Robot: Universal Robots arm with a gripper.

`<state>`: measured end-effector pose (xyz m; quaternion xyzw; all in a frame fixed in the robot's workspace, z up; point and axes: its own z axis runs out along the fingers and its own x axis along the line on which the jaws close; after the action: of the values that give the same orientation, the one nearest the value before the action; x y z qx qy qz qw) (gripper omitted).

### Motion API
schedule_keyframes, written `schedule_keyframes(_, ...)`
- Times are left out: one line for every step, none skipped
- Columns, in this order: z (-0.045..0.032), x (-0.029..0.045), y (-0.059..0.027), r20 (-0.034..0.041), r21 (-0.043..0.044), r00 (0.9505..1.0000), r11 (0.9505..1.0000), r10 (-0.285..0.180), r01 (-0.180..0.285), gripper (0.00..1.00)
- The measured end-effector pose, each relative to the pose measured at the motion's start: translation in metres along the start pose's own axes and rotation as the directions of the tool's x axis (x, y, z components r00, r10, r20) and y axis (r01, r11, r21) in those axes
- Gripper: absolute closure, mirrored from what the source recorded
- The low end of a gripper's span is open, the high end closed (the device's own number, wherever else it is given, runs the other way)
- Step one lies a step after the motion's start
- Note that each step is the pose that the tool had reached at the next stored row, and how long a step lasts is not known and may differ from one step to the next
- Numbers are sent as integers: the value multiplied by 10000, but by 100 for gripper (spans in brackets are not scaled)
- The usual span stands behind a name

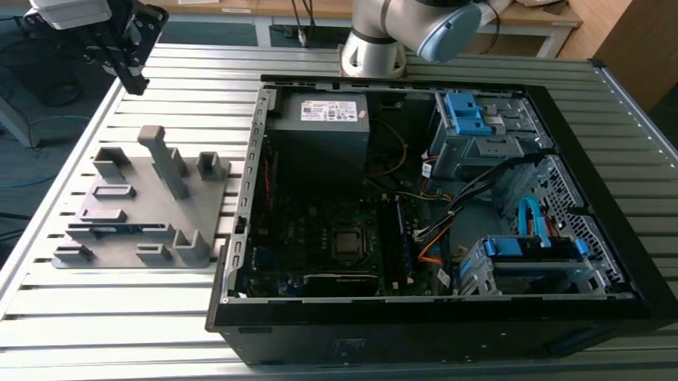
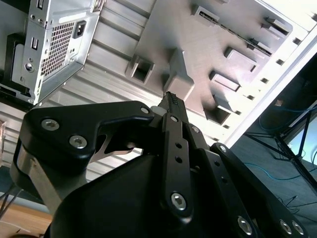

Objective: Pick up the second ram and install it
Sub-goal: 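Reach for the second ram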

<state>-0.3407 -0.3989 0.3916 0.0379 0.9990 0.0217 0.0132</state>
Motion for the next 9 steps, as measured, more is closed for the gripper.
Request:
schedule_keyframes(0, 12, -1, 0, 1, 10000, 10000, 0, 0, 90)
schedule_keyframes(0, 23, -2, 0, 0, 10000, 10000, 0, 0, 90)
schedule_keyframes(0, 35, -3, 1, 0, 10000, 10000, 0, 0, 90)
schedule_keyframes(0, 47, -4, 1, 0, 10000, 10000, 0, 0, 90)
schedule_keyframes(-1, 58, -5, 0, 0, 10000, 10000, 0, 0, 90)
schedule_keyframes(-1, 69, -5, 1, 0, 10000, 10000, 0, 0, 90)
schedule_keyframes(-1, 82, -6, 0, 0, 10000, 10000, 0, 0, 90)
schedule_keyframes(-1, 93, -7, 1, 0, 10000, 10000, 0, 0, 90)
schedule_keyframes(-1, 105, -8, 1, 0, 10000, 10000, 0, 0, 90)
